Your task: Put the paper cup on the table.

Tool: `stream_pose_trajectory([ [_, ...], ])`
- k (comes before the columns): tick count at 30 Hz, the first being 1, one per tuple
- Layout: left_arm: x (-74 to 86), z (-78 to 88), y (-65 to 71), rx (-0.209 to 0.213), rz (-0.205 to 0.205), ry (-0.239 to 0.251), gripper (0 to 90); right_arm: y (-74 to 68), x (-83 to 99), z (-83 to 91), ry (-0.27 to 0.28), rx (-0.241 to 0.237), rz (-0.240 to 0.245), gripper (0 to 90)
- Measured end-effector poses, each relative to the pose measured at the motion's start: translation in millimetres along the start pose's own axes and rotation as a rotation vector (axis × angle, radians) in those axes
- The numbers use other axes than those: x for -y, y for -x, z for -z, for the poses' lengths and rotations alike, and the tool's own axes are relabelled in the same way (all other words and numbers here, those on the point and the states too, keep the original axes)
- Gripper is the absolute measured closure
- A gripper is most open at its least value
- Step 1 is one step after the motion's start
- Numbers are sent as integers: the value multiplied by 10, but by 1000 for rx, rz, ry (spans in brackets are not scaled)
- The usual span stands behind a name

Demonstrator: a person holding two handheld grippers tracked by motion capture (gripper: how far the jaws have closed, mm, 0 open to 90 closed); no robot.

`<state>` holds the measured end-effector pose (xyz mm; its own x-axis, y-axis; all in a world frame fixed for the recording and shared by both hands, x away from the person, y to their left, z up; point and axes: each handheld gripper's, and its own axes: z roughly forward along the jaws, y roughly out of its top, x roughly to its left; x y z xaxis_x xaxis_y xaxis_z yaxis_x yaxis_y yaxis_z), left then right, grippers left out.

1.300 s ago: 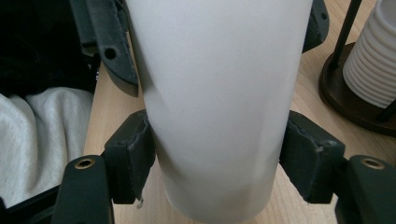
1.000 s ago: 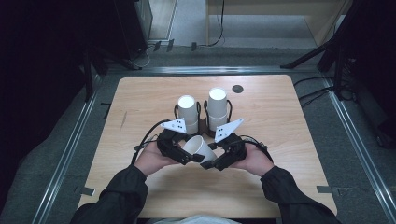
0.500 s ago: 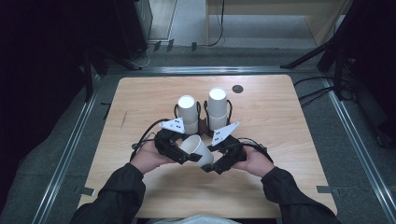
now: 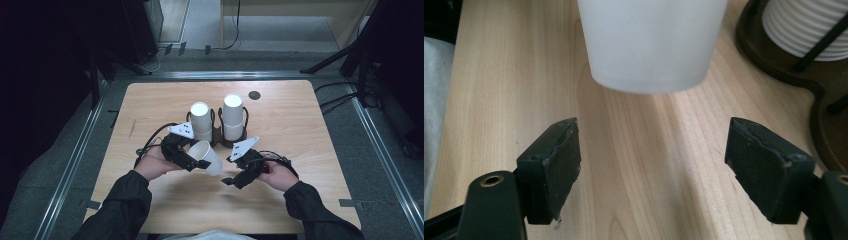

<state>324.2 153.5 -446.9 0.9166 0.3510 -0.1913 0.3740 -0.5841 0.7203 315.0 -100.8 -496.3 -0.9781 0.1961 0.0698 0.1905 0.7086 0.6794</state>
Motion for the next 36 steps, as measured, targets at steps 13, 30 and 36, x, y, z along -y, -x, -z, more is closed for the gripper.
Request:
stream_pose_trajectory([
  [13,54,71,-139,-31,-10,-41,216,122,160,180,20,74,-27,230],
  [30,158,353,-327,-89,39,-40,216,208,235,445,80,159,-102,231],
  [36,201,451,-393,-105,62,-34,216,238,272,489,77,181,-110,230],
])
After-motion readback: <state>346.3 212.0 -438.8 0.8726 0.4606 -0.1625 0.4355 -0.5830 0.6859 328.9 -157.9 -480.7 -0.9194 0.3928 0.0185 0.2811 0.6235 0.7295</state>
